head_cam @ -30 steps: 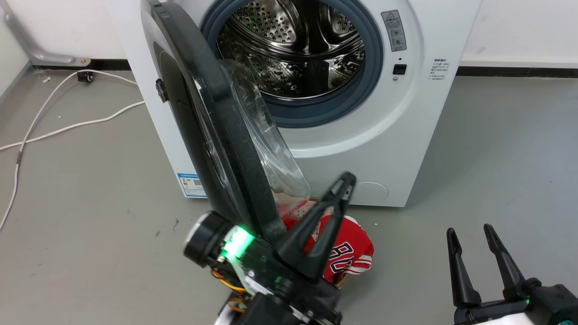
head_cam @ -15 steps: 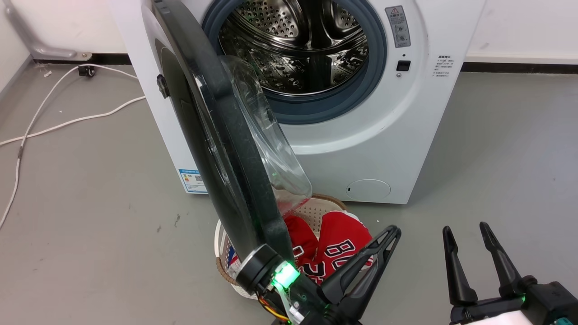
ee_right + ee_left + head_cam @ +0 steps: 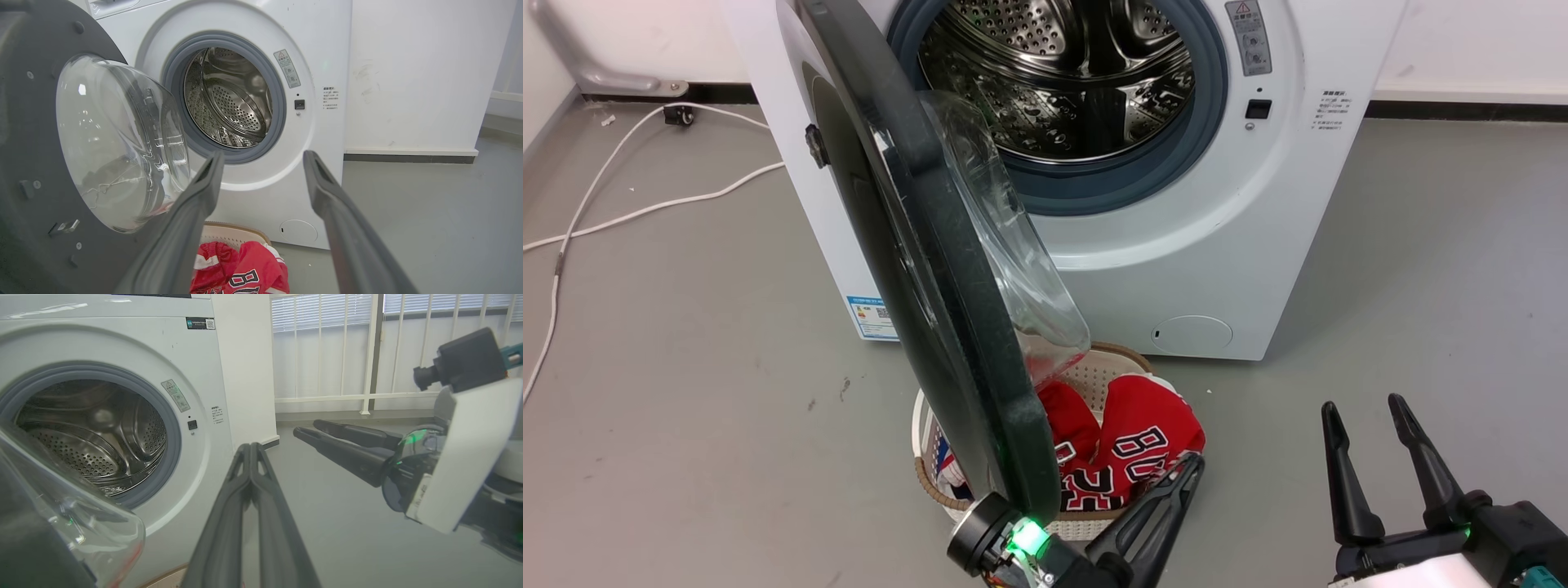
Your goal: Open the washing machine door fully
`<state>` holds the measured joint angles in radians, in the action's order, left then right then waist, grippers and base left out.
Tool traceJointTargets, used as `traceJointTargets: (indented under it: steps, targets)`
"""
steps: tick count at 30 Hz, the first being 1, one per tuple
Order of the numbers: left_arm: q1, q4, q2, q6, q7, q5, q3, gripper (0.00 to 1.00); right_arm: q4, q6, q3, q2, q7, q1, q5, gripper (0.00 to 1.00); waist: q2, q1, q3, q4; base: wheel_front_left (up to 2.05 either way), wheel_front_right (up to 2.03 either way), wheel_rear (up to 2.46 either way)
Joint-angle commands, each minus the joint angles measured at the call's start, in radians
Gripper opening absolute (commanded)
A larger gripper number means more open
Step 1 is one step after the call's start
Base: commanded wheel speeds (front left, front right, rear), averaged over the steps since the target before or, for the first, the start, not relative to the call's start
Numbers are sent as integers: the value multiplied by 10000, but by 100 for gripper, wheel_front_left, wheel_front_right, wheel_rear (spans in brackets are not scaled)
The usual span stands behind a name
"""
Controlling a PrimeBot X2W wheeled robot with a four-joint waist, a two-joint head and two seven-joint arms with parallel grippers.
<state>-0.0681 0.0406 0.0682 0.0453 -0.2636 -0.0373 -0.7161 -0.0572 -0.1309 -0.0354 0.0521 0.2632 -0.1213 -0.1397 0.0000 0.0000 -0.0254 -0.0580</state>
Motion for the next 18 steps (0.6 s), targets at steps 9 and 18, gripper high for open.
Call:
traceJointTargets:
  steps: [9,18]
  targets:
    - [85,-912,-55,189,-19,-297,641,0,123,2,-28,-36,21,221,97,100,0,0,-123,-76,0,0,0]
    - [244,-1247,-4,443,-14,-356,1987,0,243,2,-98,-36,21,-10,76,100,0,0,-26,-474,0,0,0]
